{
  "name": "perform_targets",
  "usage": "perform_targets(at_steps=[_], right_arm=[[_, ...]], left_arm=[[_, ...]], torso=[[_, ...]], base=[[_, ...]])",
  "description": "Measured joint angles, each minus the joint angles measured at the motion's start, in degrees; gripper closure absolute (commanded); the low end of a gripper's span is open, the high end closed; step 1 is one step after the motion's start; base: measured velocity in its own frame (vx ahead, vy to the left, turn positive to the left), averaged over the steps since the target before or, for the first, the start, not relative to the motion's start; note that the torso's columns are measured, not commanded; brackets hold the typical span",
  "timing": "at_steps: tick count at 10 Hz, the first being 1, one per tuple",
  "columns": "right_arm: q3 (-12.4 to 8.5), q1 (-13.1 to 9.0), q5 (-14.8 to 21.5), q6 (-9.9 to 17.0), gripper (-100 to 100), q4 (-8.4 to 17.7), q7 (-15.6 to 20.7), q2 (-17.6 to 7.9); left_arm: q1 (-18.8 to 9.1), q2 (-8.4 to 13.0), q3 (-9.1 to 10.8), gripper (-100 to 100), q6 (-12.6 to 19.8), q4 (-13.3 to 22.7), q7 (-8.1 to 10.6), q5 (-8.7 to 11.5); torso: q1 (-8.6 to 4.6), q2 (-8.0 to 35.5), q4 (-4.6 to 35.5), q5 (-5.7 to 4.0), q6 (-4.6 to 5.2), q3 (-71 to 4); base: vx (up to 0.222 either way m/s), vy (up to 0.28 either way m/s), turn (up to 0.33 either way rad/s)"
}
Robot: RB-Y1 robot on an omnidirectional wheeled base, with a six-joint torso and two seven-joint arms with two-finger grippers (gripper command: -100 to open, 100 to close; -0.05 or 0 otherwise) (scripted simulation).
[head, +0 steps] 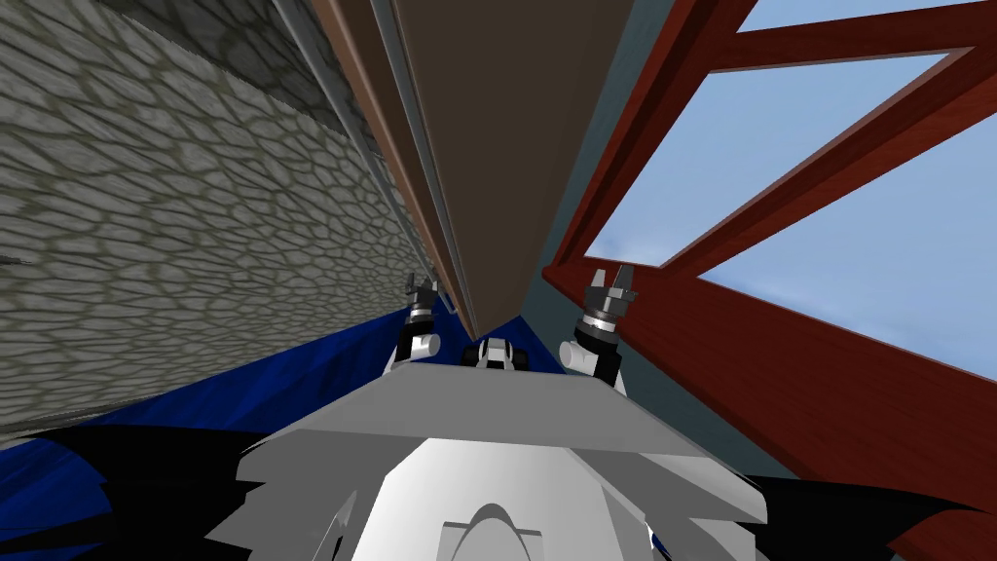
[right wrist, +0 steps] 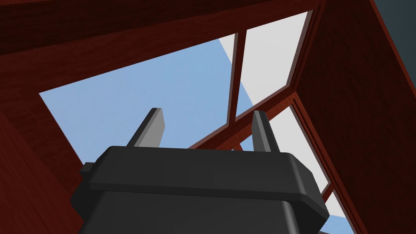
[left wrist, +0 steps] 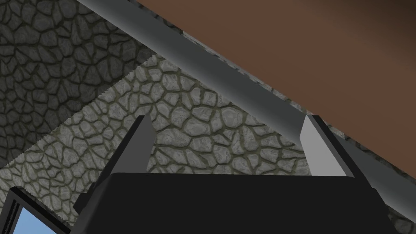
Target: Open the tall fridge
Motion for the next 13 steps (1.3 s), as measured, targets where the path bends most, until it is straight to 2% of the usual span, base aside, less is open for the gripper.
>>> perform_targets(at_steps=[2,5,6,10,13], right_arm=[[0.0,0.0,0.0,0.0,0,0.0,0.0,0.0],[0.0,0.0,0.0,0.0,0,0.0,0.0,0.0],[0.0,0.0,0.0,0.0,0,0.0,0.0,0.0],[0.0,0.0,0.0,0.0,0,0.0,0.0,0.0],[0.0,0.0,0.0,0.0,0,0.0,0.0,0.0]], left_arm=[[-0.4,0.0,-0.14,100,-1.0,2.0,0.18,0.0],[-1.7,0.0,-0.18,100,-3.7,3.5,0.35,0.0],[-1.7,0.0,-0.19,-100,-4.0,3.6,0.37,0.0],[-2.0,4.6,-0.12,-100,-4.2,4.6,0.52,0.2],[-2.3,7.4,0.09,-100,-4.7,7.2,0.75,0.6]], torso=[[-0.14,0.7,0.5,-0.31,-0.12,0.3],[-0.32,1.0,0.1,0.03,-0.25,0.6],[-0.34,1.1,0.1,0.05,-0.33,0.7],[-0.15,0.8,-0.1,0.14,-0.33,0.5],[-0.16,1.0,0.0,0.15,-0.34,0.7]], base=[[-0.022,0.017,-0.02],[-0.017,0.023,-0.007],[0.0,0.0,0.0],[0.003,-0.013,0.013],[0.024,-0.019,0.049]])
